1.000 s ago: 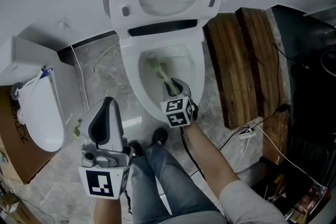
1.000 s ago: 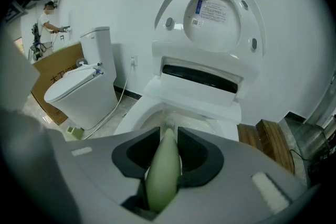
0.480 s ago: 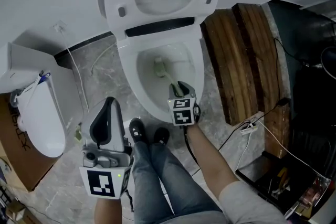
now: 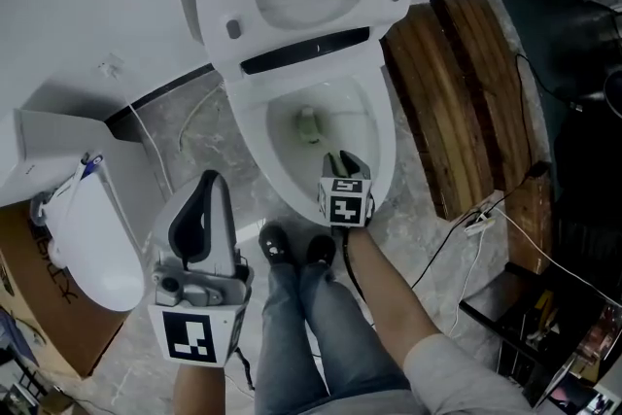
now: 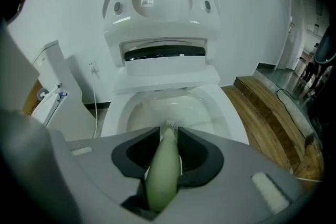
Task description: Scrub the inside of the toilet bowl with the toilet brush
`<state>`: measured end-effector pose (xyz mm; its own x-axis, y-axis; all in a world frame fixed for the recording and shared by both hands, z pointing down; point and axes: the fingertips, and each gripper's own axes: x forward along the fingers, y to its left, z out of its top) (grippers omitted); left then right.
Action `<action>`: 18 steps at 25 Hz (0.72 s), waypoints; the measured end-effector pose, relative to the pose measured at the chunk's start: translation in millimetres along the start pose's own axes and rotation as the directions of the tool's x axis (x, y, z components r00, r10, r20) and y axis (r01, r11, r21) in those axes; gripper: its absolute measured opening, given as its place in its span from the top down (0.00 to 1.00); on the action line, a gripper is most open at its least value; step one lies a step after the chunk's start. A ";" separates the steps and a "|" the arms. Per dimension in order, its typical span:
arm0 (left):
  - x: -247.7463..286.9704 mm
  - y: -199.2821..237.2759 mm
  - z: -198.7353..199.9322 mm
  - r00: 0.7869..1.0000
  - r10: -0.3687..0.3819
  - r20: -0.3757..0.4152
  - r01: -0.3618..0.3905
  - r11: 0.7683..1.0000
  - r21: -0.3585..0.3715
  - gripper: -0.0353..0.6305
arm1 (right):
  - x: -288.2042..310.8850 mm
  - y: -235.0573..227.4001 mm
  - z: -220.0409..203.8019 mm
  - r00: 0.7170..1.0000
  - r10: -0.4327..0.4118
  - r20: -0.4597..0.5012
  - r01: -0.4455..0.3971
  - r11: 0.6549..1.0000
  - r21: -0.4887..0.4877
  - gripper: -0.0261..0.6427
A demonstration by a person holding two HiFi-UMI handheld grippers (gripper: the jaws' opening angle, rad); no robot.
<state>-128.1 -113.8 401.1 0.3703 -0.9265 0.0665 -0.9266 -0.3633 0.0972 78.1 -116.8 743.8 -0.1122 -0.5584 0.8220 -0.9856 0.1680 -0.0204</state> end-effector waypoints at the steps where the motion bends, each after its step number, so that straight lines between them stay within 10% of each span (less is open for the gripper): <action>1: 0.4 3.3 -0.7 1.000 -0.005 -0.001 0.005 1.000 0.002 0.94 | 1.6 1.8 0.3 1.000 -0.006 0.001 0.006 1.000 0.016 0.80; 18: 2.6 15.6 -3.6 0.998 -0.056 -0.011 0.056 0.998 -0.021 0.94 | -11.3 31.0 -10.2 0.999 0.049 -0.013 -0.049 0.998 0.030 0.81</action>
<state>-141.3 -121.6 406.3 0.4223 -0.9036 0.0721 -0.9029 -0.4123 0.1219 50.1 -97.1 739.7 -0.1591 -0.5385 0.8275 -0.9822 0.1711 -0.0775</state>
